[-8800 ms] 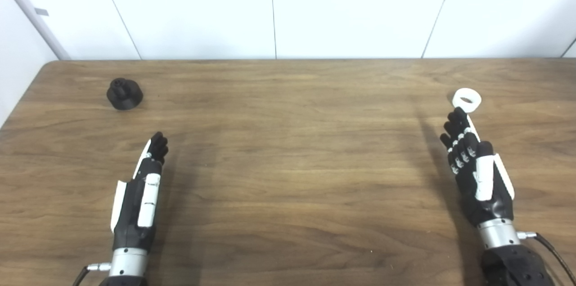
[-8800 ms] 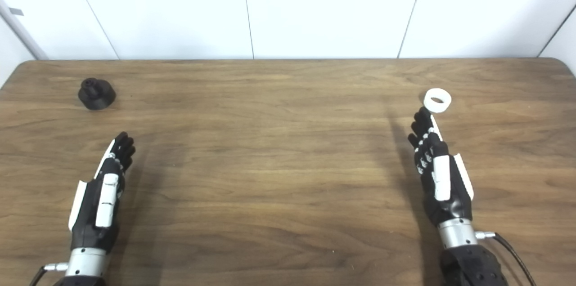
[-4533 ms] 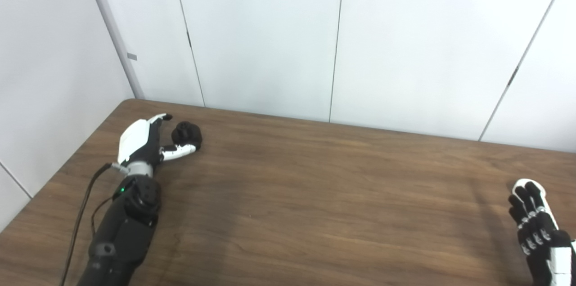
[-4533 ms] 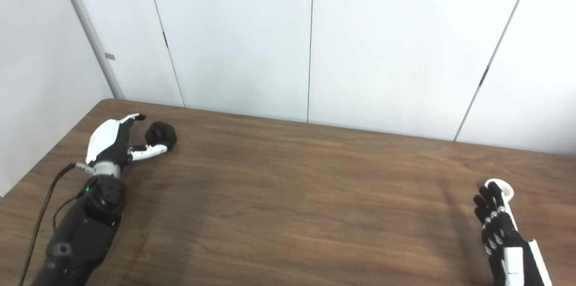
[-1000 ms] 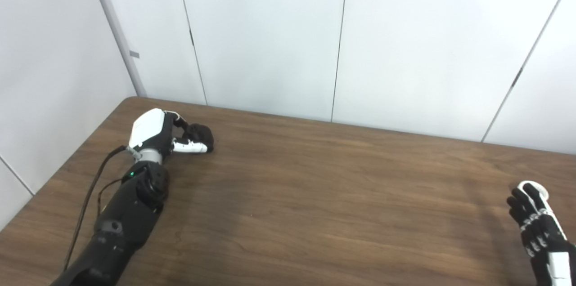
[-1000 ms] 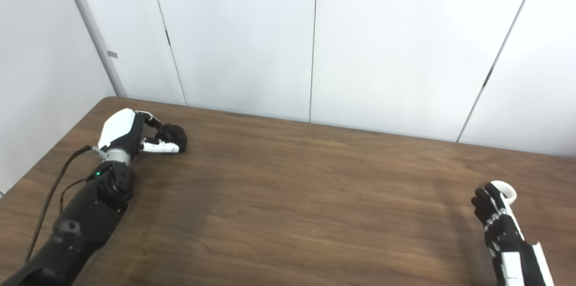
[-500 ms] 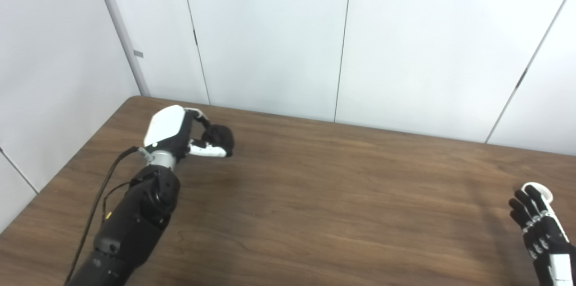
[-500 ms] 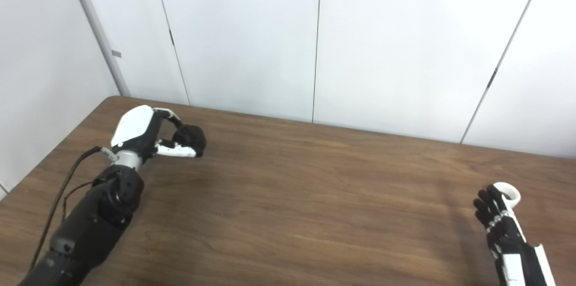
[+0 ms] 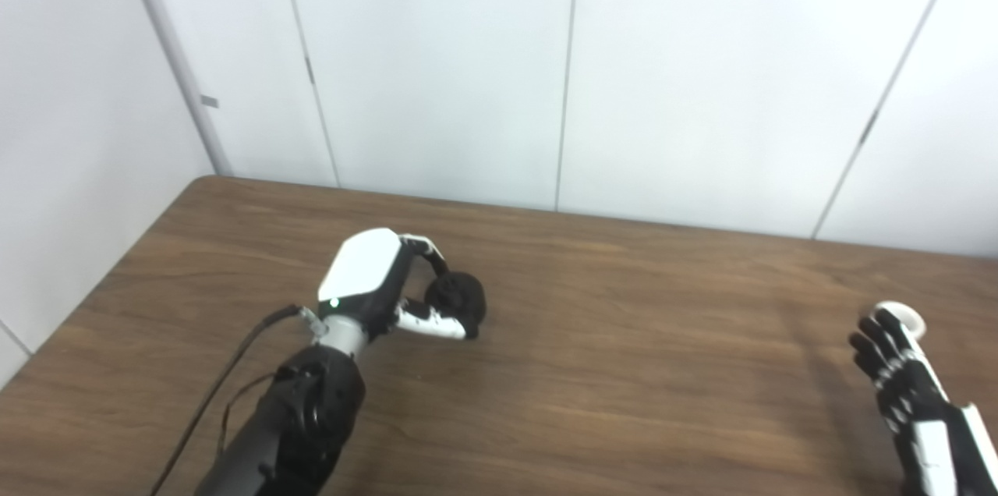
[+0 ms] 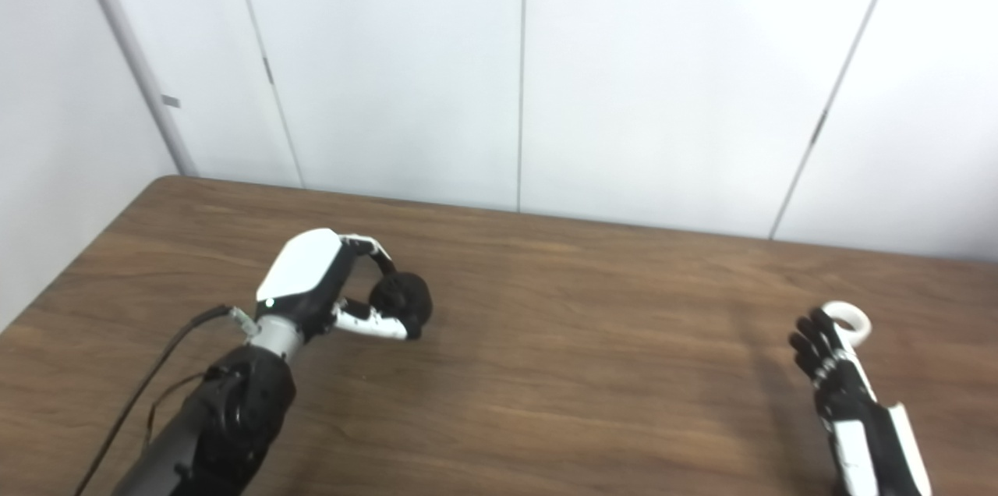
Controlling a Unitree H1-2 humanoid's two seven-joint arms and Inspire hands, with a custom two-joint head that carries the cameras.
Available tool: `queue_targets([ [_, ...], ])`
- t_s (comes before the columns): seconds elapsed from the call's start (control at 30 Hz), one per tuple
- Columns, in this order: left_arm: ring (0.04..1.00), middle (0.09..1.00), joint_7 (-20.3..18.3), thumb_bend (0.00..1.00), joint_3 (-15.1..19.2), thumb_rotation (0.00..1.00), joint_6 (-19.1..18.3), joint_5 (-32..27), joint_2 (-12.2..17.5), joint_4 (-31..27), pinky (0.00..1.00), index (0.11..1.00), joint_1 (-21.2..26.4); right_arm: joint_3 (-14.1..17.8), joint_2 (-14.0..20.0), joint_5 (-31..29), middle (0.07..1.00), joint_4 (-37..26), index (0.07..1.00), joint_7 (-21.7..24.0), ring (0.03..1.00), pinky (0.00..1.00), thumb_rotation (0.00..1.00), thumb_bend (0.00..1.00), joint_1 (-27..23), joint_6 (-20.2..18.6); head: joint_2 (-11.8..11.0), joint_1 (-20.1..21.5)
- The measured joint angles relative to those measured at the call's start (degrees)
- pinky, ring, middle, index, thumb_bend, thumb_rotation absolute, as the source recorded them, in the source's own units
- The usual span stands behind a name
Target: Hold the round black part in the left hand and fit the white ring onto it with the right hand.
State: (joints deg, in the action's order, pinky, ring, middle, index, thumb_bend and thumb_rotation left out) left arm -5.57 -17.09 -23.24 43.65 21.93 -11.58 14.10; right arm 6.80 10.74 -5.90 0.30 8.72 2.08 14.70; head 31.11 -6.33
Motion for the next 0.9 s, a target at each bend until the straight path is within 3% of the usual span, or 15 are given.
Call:
queue_targets([
  [0.13, 0.833, 0.736, -0.99, 0.52, -2.24, 0.06, 0.38, 3.24, -1.83, -1.61, 0.98, 0.484, -1.29, -0.37, -0.43, 0.44, 0.927, -0.73, 0.938, -0.12, 0.913, 0.94, 0.98, 0.65, 0.4, -1.01, 0.79, 1.85],
  [0.53, 0.821, 0.744, -2.48, 0.52, -7.74, 0.06, 6.55, 10.18, -5.75, -4.46, 0.95, 0.483, -7.18, -2.21, -4.53, 2.79, 0.931, -4.74, 0.943, -2.25, 0.917, 0.95, 0.99, 0.64, 2.09, -5.69, 4.13, 7.03],
  [0.9, 0.835, 0.744, -3.78, 0.52, -9.88, 0.06, 10.6, 13.03, -8.86, -4.56, 0.95, 0.483, -8.89, -3.36, -6.73, 4.5, 0.928, -6.64, 0.944, -3.37, 0.923, 0.96, 0.99, 0.64, 2.97, -9.02, 6.77, 9.41],
])
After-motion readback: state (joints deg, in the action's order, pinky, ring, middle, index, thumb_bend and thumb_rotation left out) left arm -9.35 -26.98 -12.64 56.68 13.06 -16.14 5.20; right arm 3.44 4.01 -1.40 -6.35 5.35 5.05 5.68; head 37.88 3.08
